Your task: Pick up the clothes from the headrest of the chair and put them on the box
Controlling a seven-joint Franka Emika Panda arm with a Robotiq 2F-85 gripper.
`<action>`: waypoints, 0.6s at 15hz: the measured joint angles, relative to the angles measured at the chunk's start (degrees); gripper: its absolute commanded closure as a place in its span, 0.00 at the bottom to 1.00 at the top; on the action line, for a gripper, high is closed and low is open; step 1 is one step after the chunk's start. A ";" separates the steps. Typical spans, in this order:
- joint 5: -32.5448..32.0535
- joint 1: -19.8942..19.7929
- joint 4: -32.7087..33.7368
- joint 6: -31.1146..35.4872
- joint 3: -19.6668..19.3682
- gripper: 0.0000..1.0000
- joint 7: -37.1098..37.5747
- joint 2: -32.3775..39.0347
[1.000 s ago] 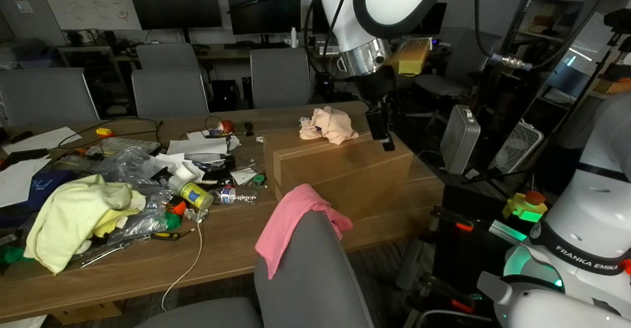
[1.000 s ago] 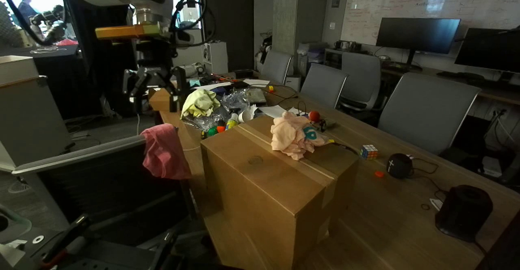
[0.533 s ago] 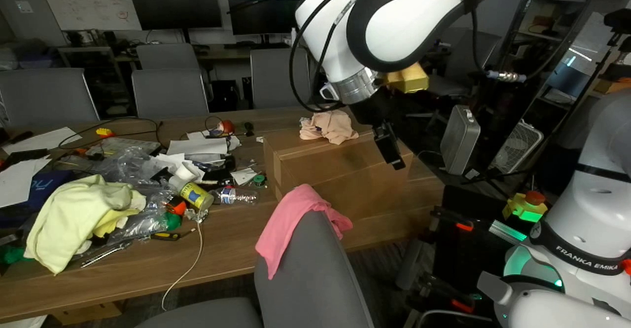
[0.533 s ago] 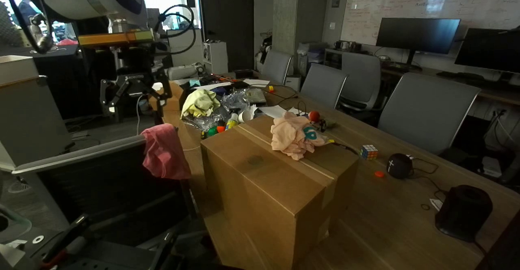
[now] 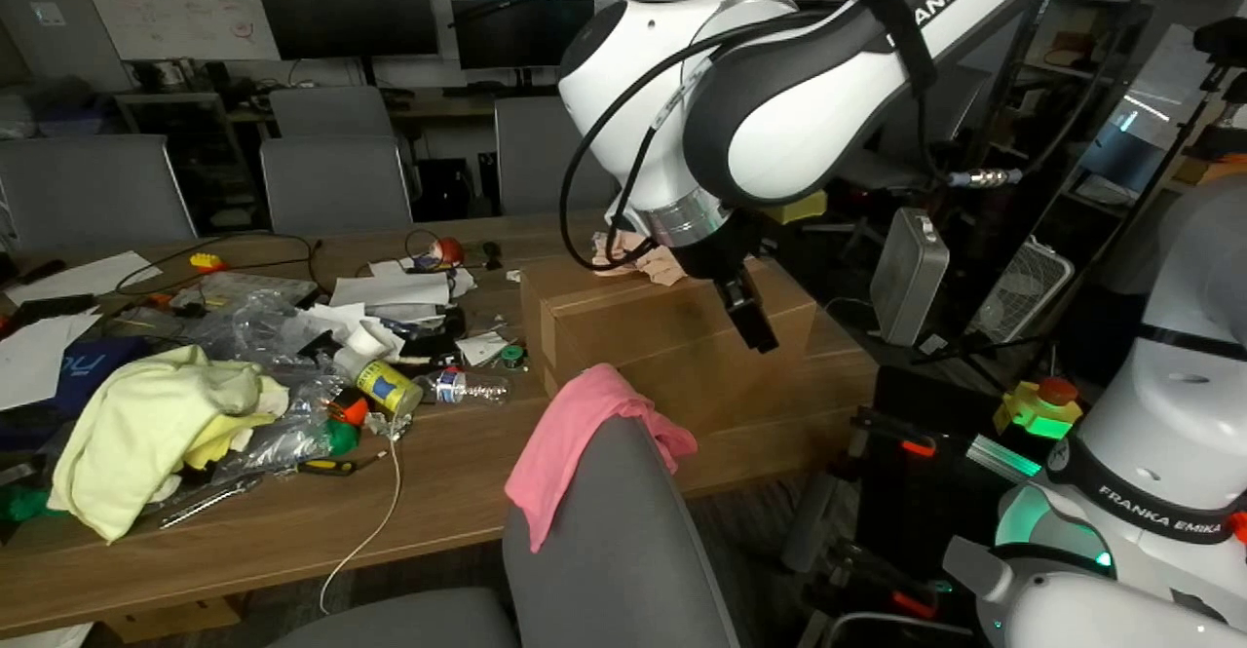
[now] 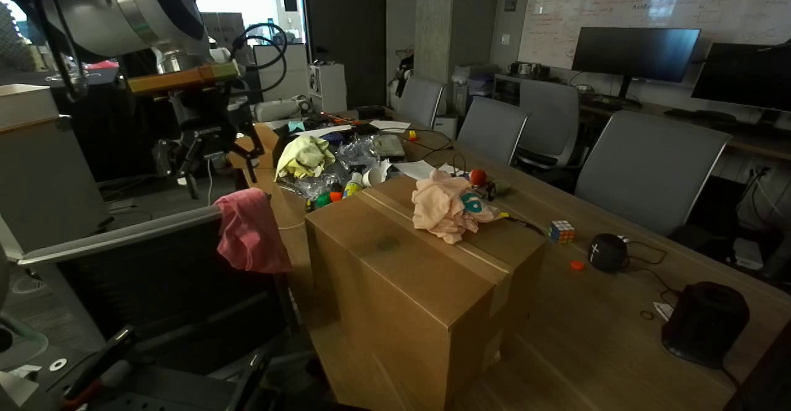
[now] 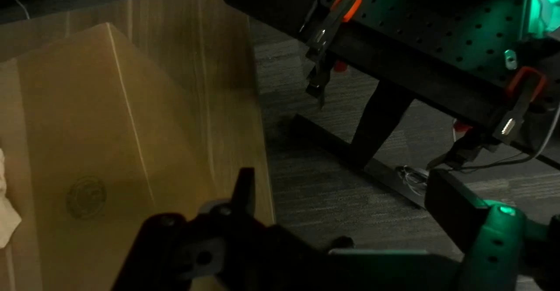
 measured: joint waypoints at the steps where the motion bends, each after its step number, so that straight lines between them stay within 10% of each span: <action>1: -1.05 0.00 0.00 1.80 0.00 0.00 0.70 0.27; 9: -3.17 0.84 -0.14 17.83 0.72 0.00 8.94 1.97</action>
